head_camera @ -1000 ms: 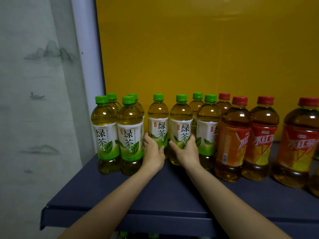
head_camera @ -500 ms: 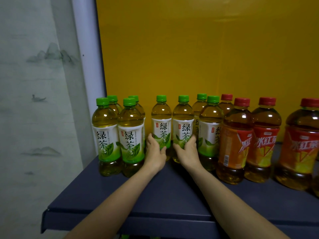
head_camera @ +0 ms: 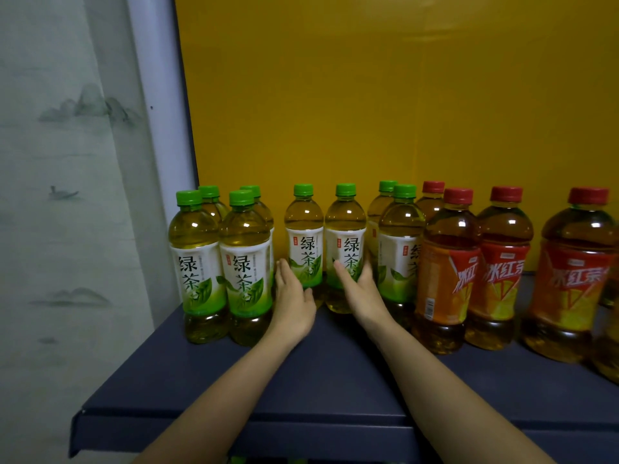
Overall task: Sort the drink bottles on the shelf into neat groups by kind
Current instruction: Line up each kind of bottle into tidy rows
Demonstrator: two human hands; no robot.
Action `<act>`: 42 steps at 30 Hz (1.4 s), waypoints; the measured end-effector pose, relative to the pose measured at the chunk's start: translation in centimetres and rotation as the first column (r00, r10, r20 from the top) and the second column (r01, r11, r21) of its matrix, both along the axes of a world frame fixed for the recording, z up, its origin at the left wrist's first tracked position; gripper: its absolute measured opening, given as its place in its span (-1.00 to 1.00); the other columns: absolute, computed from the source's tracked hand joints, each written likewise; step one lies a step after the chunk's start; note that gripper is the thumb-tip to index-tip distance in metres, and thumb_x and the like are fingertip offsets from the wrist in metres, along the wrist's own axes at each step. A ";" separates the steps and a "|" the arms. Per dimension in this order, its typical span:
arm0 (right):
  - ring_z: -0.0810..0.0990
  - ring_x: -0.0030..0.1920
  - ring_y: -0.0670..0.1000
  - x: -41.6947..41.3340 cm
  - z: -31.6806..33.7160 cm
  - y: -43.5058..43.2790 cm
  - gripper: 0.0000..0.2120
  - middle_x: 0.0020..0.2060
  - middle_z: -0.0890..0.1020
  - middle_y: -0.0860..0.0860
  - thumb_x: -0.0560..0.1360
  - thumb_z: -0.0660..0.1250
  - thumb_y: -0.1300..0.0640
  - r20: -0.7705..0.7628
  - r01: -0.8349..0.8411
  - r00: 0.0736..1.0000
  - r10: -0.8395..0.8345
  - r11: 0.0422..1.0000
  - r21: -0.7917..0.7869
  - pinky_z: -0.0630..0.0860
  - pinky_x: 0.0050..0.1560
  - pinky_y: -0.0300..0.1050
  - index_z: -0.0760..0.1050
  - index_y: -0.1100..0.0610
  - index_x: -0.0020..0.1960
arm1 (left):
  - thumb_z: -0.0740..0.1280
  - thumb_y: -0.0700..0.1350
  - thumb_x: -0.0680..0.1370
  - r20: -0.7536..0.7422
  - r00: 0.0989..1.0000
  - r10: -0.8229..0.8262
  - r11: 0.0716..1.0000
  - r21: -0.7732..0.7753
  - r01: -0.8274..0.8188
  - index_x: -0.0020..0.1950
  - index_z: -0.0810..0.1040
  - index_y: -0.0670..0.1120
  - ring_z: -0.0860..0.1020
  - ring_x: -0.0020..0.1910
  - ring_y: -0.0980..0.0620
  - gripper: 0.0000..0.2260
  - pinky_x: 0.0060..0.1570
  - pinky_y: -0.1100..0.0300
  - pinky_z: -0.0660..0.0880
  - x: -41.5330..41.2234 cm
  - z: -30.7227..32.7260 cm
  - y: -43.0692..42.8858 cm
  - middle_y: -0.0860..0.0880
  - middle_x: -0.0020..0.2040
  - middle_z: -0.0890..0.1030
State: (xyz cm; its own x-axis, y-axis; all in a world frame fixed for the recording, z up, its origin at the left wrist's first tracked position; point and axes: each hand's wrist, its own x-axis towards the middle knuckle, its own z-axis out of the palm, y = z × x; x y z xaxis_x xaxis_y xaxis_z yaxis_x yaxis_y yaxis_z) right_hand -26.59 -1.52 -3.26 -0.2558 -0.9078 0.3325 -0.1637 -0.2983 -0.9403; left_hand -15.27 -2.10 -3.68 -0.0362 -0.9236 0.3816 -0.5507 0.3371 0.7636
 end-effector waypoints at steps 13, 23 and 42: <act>0.27 0.42 0.02 -2.6 0.3 1.7 -0.43 0.42 0.30 0.05 0.58 0.12 -0.04 -0.047 0.019 0.999 -0.018 1.000 0.012 0.21 0.30 -0.21 0.01 0.13 0.49 | 0.23 -0.32 0.50 0.112 0.990 -0.088 0.887 -0.443 0.129 0.24 0.37 -0.18 0.36 0.20 0.09 -0.69 0.23 0.36 0.22 -1.4 0.4 3.7 -0.08 0.18 0.43; 0.48 0.09 -0.05 -5.4 -0.3 2.8 -0.78 0.03 0.50 -0.02 0.59 0.14 0.15 -0.098 0.056 0.994 -0.053 0.998 0.037 0.42 0.07 -0.25 0.30 0.13 0.23 | 0.10 -0.28 0.59 0.118 0.944 -0.309 0.946 -0.063 0.317 0.50 0.04 -0.22 0.17 0.47 -0.04 -0.51 0.41 0.22 0.08 -7.6 0.2 1.9 -0.16 0.50 0.16; 0.51 0.16 -0.06 -7.8 -0.3 5.7 -0.75 0.07 0.57 -0.04 0.55 0.16 0.26 -0.172 0.130 0.977 -0.129 0.991 -0.005 0.41 0.29 -0.07 0.50 0.08 0.16 | 0.19 -0.38 0.50 -0.171 0.955 -0.241 0.932 0.234 0.277 0.50 -0.24 -0.18 0.05 0.50 -0.08 -0.26 0.46 0.08 0.06 -12.7 1.4 -1.7 -0.17 0.52 0.03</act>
